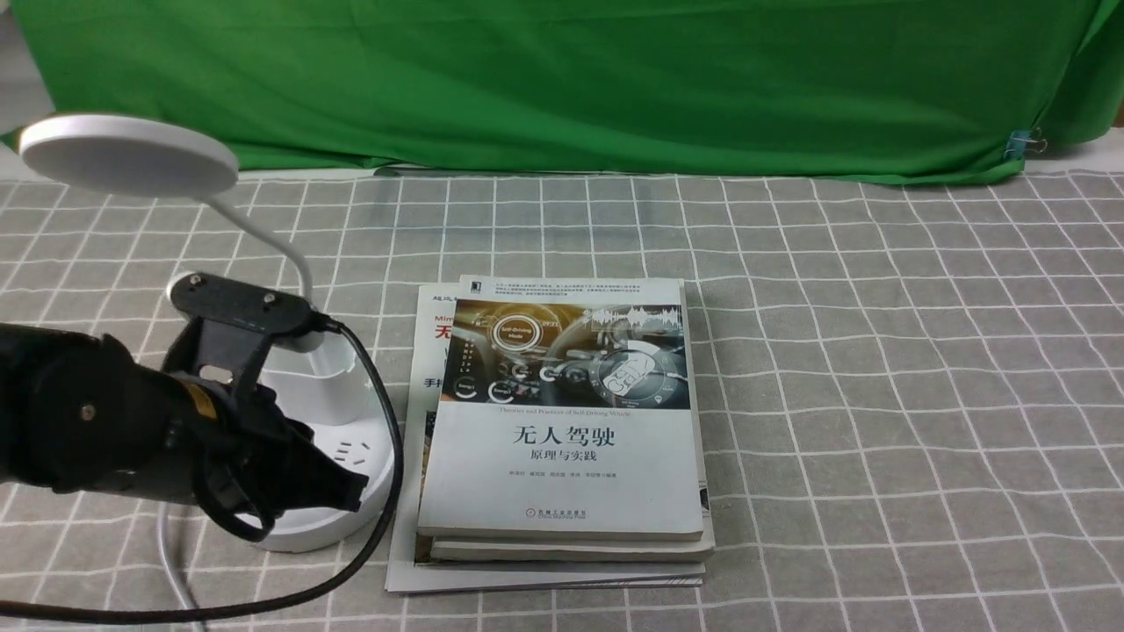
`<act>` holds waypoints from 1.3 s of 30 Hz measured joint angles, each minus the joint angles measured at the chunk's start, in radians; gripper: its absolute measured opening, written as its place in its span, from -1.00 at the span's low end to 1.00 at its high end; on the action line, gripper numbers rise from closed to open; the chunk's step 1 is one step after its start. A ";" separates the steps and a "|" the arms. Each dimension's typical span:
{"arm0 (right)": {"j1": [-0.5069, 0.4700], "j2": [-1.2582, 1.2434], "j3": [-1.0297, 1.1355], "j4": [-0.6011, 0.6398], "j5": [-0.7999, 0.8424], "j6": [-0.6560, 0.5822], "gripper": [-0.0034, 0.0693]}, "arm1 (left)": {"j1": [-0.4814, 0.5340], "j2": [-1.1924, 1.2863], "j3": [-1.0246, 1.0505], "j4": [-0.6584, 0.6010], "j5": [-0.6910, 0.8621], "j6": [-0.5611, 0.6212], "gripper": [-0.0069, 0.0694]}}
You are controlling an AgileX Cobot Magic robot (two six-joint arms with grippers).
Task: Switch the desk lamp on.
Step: Use the left arm to press the button switch on the lamp holder
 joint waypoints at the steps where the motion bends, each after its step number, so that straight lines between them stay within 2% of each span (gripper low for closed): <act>1: 0.000 0.000 0.000 0.000 0.000 0.000 -0.23 | 0.000 0.011 0.000 0.000 -0.010 0.000 -0.77; 23: 0.000 0.000 0.000 0.000 0.000 0.000 -0.23 | 0.000 0.126 -0.015 0.000 -0.107 -0.002 -0.77; 39: 0.000 0.000 0.000 0.000 0.000 0.000 -0.23 | 0.000 0.072 -0.009 0.002 -0.121 -0.002 -0.77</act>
